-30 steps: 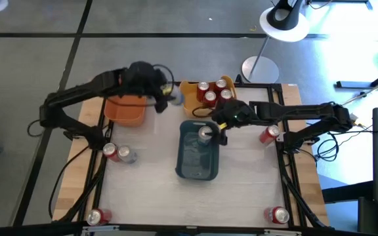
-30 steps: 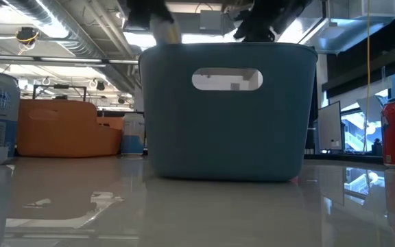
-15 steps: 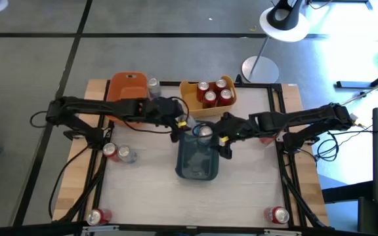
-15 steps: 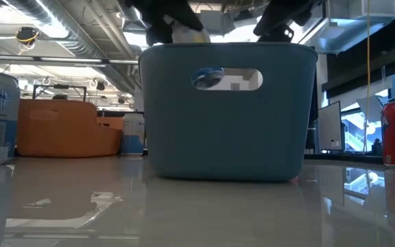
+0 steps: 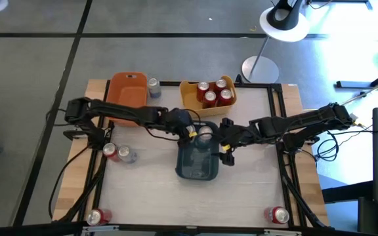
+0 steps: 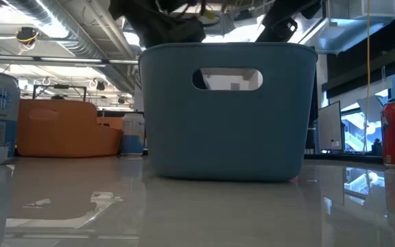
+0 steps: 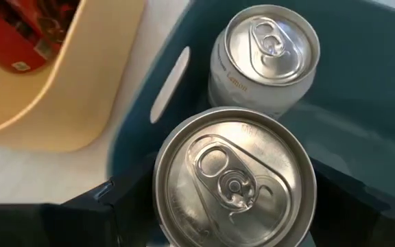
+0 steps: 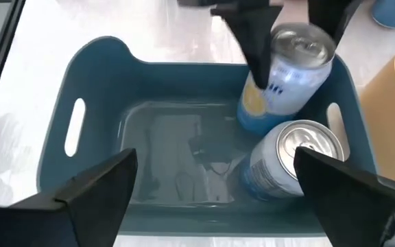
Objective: Sort soda cans
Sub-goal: Put the top right white soda can into the blue bin, then put the top white soda can into the blue bin
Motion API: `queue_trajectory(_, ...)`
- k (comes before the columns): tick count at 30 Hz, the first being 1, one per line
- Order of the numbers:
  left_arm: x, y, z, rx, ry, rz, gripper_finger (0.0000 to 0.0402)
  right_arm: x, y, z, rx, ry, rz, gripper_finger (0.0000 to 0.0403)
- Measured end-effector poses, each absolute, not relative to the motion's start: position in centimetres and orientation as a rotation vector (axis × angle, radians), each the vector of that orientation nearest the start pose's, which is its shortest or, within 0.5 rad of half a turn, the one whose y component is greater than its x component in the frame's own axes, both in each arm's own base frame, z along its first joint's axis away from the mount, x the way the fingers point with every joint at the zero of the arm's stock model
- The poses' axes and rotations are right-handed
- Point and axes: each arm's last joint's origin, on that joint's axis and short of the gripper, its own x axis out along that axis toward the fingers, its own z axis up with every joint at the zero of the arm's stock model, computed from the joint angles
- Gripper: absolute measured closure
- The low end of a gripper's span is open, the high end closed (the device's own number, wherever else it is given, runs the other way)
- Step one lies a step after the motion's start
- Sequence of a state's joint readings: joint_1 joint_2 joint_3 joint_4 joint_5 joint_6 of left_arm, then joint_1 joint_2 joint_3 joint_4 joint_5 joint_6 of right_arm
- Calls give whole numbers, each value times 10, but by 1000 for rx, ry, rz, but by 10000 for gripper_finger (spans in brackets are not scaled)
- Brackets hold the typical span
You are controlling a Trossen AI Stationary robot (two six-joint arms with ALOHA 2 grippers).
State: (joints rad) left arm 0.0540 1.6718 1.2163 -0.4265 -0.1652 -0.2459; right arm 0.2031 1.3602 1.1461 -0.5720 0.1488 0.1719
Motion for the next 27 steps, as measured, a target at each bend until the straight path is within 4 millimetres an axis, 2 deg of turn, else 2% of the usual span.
queue_trajectory(5,361,26,218,-174,904,319,116,280,53,300,29,775,-17,13)
queue_trajectory(10,363,26,215,-172,910,322,70,280,53,300,30,774,-18,13)
queue_trajectory(13,362,26,216,-166,913,316,55,280,53,299,30,773,-18,13)
queue_trajectory(21,353,26,242,-166,853,310,50,279,53,284,56,784,-30,13)
queue_trajectory(27,334,31,273,-172,787,318,57,279,54,283,95,798,-17,13)
